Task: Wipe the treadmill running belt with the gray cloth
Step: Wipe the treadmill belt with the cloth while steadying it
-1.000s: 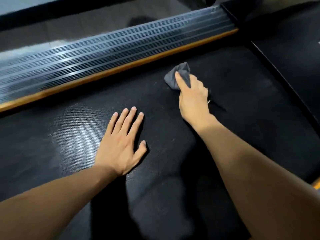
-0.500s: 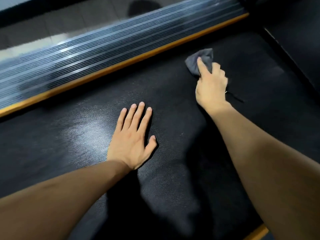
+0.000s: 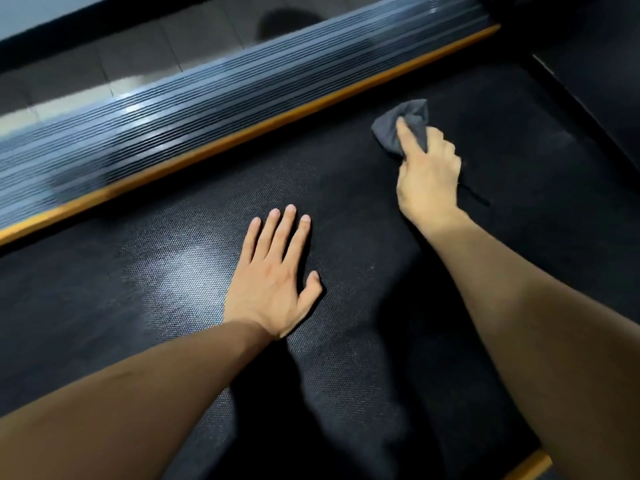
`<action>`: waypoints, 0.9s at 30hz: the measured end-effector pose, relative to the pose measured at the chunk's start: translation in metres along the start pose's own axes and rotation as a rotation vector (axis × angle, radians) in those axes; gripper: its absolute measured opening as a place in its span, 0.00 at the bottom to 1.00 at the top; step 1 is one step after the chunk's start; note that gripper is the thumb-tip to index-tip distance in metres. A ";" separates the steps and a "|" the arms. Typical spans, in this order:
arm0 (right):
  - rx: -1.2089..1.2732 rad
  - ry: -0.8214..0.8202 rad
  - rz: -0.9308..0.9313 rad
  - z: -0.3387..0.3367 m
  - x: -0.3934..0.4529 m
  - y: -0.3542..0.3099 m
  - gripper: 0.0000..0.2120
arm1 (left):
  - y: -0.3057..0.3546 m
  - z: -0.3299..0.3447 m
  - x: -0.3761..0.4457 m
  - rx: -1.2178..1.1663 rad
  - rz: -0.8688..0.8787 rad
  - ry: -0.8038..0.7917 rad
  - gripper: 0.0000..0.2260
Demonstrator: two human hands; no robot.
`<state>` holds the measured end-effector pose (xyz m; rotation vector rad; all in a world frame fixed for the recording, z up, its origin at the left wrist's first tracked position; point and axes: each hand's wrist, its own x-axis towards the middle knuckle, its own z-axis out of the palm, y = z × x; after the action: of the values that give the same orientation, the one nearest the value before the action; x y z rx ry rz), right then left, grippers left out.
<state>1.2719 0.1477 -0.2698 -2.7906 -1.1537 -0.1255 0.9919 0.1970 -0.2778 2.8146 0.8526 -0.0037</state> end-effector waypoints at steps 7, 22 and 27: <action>0.051 0.030 -0.203 -0.004 -0.116 -0.086 0.31 | 0.000 -0.001 0.001 -0.023 0.014 0.005 0.35; -0.038 0.033 0.074 -0.011 -0.094 0.025 0.31 | -0.001 0.008 0.001 -0.002 0.002 0.065 0.31; 0.078 0.090 -0.263 -0.011 -0.169 -0.044 0.28 | -0.002 0.009 0.003 -0.003 -0.004 0.082 0.29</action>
<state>1.1215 0.0592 -0.2757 -2.5264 -1.4630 -0.2218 0.9935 0.1980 -0.2874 2.8277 0.8746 0.1137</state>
